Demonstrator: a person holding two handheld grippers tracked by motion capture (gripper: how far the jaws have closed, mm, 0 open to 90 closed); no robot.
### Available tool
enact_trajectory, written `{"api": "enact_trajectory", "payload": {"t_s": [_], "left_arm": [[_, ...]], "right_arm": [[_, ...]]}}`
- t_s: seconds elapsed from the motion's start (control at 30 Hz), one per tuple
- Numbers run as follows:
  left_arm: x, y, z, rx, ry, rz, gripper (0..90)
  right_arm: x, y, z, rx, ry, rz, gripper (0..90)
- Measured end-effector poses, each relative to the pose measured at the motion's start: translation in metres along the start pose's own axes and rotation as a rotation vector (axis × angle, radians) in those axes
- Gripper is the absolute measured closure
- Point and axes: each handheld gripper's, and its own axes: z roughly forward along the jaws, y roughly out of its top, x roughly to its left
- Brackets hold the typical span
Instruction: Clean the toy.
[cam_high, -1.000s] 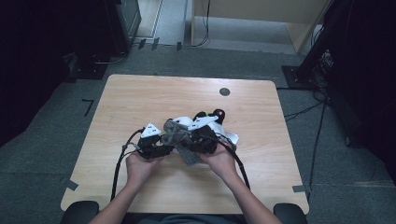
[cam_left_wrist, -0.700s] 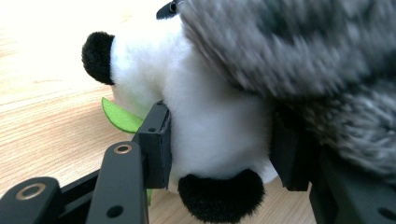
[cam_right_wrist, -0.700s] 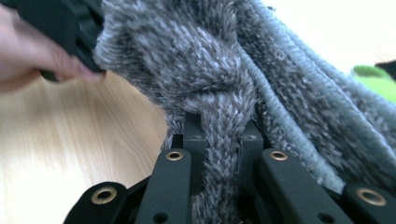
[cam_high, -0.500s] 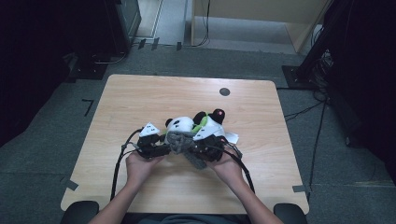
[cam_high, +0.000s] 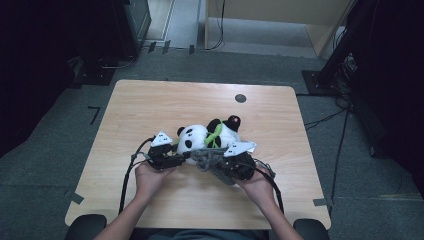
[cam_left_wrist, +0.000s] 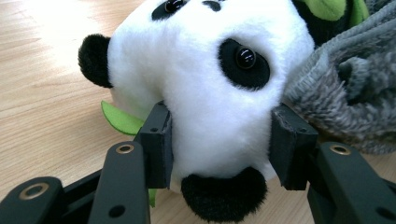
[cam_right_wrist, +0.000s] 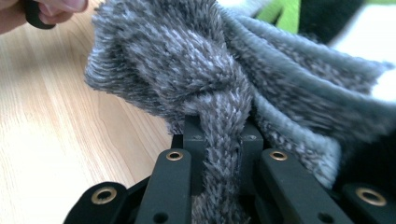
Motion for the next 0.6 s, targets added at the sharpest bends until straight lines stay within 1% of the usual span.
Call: {"api": "enact_trajectory", "payload": {"t_s": [0.1,0.2,0.33,0.4,0.6], "left_arm": [[0.001,0.000,0.000,0.001,-0.001,0.000,49.2],[0.000,0.001,0.001,0.005,0.003,0.007,49.2],[0.000,0.001,0.001,0.009,0.000,0.009,49.2],[0.000,0.001,0.001,0.010,-0.001,0.008,49.3],[-0.001,0.002,0.002,0.014,0.004,0.017,49.3]], "right_arm": [[-0.003,-0.005,-0.007,-0.001,-0.013,0.017,80.4],[-0.008,-0.011,-0.015,-0.013,-0.014,0.043,80.3],[-0.011,-0.017,-0.021,-0.013,-0.027,0.049,80.4],[-0.015,-0.023,-0.027,-0.007,-0.038,0.063,80.4],[-0.023,-0.029,-0.039,-0.005,-0.058,0.118,80.4]]}}
